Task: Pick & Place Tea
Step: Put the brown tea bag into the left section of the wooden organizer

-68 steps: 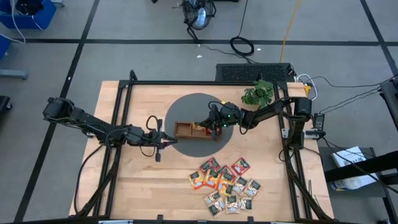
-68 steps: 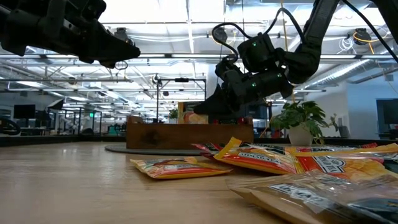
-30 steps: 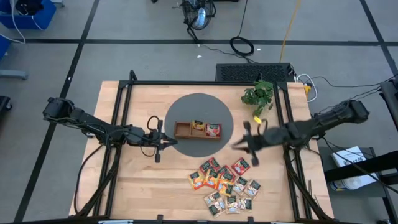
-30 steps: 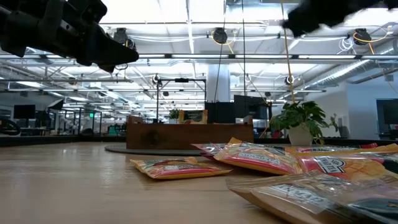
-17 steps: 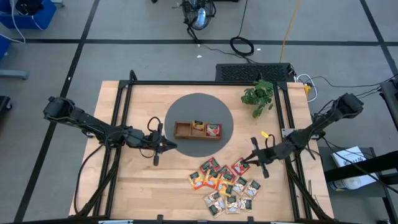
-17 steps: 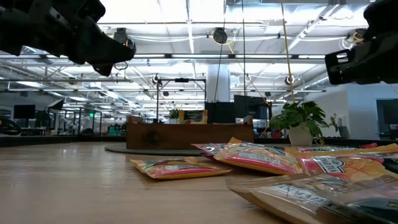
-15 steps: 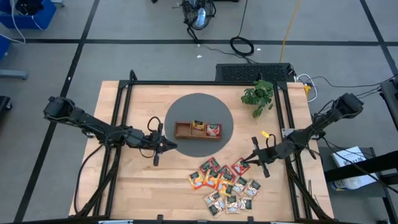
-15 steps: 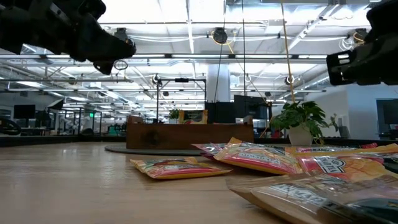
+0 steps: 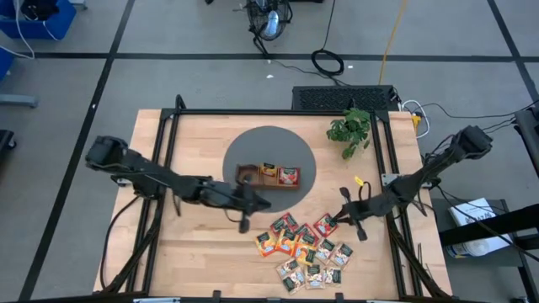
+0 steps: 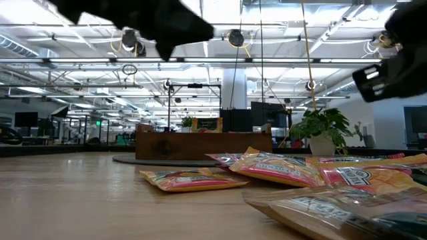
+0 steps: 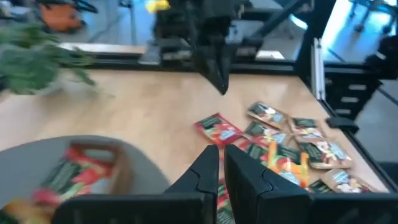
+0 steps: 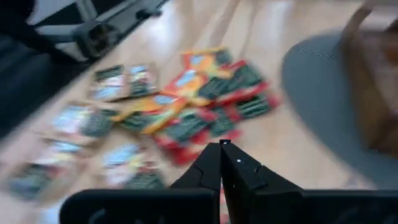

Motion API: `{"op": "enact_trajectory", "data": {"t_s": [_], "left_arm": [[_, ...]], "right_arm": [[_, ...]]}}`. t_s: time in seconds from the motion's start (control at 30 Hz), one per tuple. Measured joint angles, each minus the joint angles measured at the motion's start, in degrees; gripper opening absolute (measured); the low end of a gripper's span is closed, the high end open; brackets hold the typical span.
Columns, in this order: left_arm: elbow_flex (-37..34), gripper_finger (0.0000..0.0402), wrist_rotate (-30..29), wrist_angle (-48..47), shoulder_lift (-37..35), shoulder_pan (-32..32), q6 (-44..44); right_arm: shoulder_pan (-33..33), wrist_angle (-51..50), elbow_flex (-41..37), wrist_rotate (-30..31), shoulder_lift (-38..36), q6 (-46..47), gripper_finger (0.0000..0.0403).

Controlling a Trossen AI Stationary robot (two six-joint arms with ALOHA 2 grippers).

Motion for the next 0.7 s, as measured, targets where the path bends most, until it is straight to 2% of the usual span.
{"op": "enact_trajectory", "data": {"t_s": [0.2, 0.3, 0.47, 0.6, 0.7], "left_arm": [[12.1, 0.0031, 9.0, -6.7, 11.9, 0.0, 1.6], [17.7, 0.0031, 12.5, -7.0, 17.5, 0.0, 3.3], [27.6, 0.0031, 17.4, -9.9, 25.8, 0.3, 7.0], [37.3, 0.0031, 19.3, -15.5, 32.1, 0.3, 9.3], [44.2, 0.0031, 19.4, -21.6, 36.6, 0.3, 10.0]], "right_arm": [[6.0, -33.9, 18.1, 5.4, 1.6, 14.0, 0.0001], [8.0, -46.0, 23.9, 2.9, 2.0, 23.8, 0.0001], [12.3, -51.0, 24.2, -5.3, 2.0, 41.1, 0.0001], [14.9, -51.3, 21.7, -6.3, 2.1, 53.5, 0.0001], [15.7, -50.4, 19.4, -5.9, 2.1, 59.4, 0.0001]]}}
